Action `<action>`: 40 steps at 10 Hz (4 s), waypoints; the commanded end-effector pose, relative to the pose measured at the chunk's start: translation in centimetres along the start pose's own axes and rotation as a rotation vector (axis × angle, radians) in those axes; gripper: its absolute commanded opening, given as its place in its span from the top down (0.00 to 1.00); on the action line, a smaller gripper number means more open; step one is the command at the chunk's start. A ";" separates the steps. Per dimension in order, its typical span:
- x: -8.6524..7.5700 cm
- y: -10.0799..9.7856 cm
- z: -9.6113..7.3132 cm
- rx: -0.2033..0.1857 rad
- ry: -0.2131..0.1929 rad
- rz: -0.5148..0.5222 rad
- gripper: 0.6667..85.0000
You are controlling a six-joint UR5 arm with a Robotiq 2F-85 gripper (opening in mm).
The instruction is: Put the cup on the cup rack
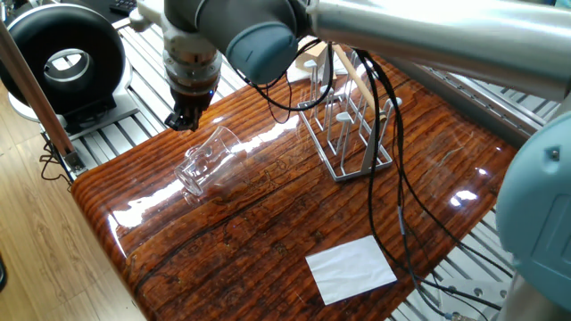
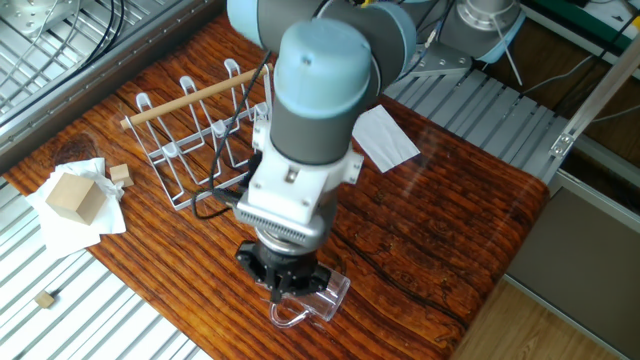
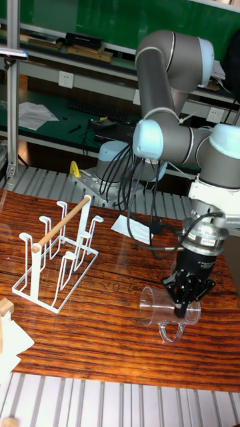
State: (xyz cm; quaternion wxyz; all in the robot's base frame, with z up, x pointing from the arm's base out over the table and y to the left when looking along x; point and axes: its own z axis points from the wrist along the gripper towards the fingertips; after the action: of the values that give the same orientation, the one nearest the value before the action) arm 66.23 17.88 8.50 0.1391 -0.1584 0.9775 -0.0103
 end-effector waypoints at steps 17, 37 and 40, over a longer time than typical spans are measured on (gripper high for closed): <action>3.2 0.0 2.7 -0.029 0.024 0.000 1.00; 6.7 0.4 -0.8 -0.077 0.033 -0.017 1.00; 7.3 0.1 -1.5 -0.079 0.017 -0.020 1.00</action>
State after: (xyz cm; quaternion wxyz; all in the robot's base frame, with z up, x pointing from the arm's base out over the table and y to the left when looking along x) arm 59.61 15.86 7.45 0.1179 -0.1766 0.9770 0.0182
